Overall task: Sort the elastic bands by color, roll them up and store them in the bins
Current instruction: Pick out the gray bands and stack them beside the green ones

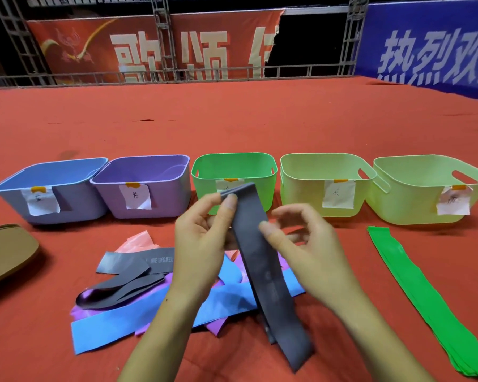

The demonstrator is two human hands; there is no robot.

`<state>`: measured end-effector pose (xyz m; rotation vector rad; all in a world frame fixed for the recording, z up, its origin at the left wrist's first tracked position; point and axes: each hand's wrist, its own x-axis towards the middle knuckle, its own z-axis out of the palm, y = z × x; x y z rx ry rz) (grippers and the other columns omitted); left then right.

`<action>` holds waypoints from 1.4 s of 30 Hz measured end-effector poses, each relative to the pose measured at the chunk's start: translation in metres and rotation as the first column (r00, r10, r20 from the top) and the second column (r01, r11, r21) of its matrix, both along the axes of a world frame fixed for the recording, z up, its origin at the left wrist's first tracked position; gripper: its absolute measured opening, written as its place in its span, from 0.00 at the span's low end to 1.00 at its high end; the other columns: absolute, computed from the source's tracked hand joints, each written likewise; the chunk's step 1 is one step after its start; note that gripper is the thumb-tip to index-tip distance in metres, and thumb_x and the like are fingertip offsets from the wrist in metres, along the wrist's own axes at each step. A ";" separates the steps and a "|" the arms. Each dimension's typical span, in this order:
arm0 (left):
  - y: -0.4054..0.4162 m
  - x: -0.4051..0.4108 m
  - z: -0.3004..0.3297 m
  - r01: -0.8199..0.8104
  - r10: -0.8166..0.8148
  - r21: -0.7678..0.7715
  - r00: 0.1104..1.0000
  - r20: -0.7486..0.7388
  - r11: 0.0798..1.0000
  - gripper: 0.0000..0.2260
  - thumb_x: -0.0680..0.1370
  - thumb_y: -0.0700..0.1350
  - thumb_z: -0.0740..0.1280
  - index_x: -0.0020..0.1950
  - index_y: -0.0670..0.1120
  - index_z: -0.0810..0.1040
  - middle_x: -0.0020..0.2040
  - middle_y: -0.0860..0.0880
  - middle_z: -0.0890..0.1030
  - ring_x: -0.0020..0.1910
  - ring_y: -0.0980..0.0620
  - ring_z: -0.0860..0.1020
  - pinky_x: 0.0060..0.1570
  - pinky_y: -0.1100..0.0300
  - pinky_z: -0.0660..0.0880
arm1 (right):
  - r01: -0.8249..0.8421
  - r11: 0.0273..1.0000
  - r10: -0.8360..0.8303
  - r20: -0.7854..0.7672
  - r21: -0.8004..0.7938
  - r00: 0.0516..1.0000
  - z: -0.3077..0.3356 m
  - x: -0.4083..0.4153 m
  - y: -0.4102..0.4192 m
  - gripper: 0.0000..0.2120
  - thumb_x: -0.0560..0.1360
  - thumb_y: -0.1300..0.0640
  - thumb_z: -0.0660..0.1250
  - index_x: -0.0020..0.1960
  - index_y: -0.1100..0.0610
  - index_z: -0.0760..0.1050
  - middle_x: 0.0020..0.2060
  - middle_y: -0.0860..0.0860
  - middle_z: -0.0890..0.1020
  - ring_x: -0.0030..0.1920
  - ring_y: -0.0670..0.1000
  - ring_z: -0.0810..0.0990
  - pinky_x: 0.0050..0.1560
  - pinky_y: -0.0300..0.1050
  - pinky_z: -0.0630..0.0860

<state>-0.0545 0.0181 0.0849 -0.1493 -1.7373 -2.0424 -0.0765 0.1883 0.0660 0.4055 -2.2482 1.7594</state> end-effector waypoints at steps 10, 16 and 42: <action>-0.039 -0.007 0.004 -0.177 0.178 0.071 0.984 -0.010 0.982 0.07 0.86 0.44 0.68 0.54 0.42 0.84 0.37 0.44 0.84 0.34 0.47 0.83 0.34 0.53 0.83 | -0.278 0.909 0.233 0.173 0.309 0.957 -0.036 0.016 -0.037 0.24 0.69 0.40 0.78 0.60 0.39 0.72 0.47 0.39 0.85 0.47 0.43 0.84 0.50 0.51 0.82; -0.063 -0.013 0.001 -0.248 0.250 0.094 0.968 -0.008 0.964 0.07 0.85 0.46 0.69 0.54 0.44 0.85 0.41 0.42 0.85 0.37 0.45 0.83 0.35 0.53 0.83 | -0.448 0.851 0.391 0.239 0.275 0.889 -0.036 0.021 -0.039 0.14 0.76 0.44 0.74 0.58 0.40 0.74 0.50 0.39 0.83 0.49 0.42 0.82 0.54 0.50 0.81; -0.118 -0.023 -0.024 -0.139 0.177 -0.215 0.969 0.172 0.967 0.10 0.85 0.48 0.70 0.54 0.42 0.85 0.44 0.41 0.86 0.40 0.45 0.82 0.35 0.56 0.81 | -0.362 0.879 0.299 0.234 0.310 0.925 -0.052 -0.003 -0.025 0.05 0.77 0.51 0.76 0.51 0.49 0.81 0.38 0.51 0.86 0.33 0.45 0.81 0.40 0.48 0.80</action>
